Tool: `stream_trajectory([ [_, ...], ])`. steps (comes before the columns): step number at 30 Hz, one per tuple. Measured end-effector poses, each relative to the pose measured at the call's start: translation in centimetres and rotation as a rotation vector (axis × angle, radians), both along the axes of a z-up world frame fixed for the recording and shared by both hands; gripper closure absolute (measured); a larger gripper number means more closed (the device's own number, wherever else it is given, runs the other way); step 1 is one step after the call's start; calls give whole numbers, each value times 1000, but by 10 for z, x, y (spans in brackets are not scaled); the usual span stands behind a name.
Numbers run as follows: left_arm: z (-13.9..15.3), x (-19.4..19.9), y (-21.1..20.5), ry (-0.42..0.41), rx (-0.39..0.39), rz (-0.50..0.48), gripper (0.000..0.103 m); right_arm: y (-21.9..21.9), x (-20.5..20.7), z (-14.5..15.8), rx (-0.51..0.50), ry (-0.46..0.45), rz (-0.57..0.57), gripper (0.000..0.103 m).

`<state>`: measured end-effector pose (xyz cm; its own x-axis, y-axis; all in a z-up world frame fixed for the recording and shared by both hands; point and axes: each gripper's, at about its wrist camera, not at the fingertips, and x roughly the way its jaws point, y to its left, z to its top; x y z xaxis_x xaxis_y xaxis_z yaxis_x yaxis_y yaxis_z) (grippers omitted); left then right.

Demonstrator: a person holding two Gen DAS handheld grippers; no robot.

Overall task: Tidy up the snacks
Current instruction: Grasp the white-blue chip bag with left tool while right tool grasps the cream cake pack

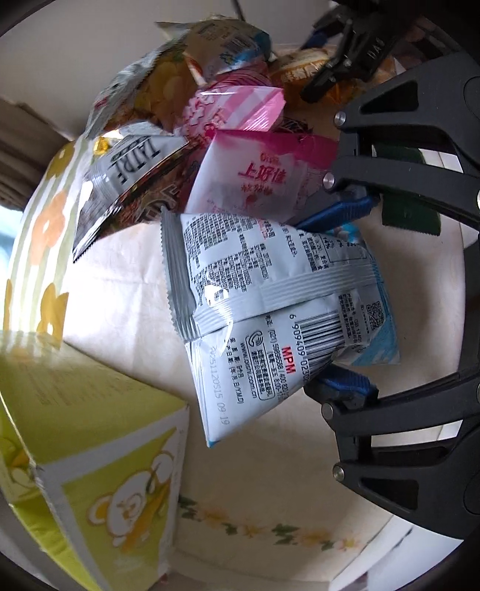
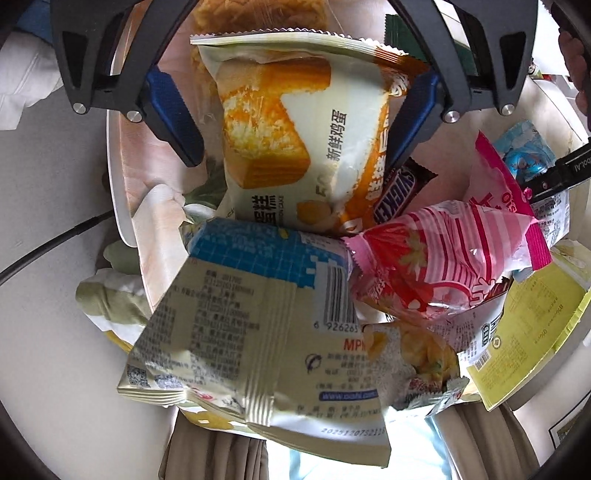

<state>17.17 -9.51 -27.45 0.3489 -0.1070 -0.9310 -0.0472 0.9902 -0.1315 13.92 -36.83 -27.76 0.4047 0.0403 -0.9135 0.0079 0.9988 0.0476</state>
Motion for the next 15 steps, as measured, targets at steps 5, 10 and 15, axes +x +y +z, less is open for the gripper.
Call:
stream_trajectory([
  [5,7,-3,-2,-6,18,-8,52,-6,-3,-1,15,11,8,32],
  [10,10,-5,3,2,8,11,53,-8,-2,2,26,18,2,37],
  [15,22,-13,5,-14,1,1,53,-4,-9,17,37,14,-6,37],
])
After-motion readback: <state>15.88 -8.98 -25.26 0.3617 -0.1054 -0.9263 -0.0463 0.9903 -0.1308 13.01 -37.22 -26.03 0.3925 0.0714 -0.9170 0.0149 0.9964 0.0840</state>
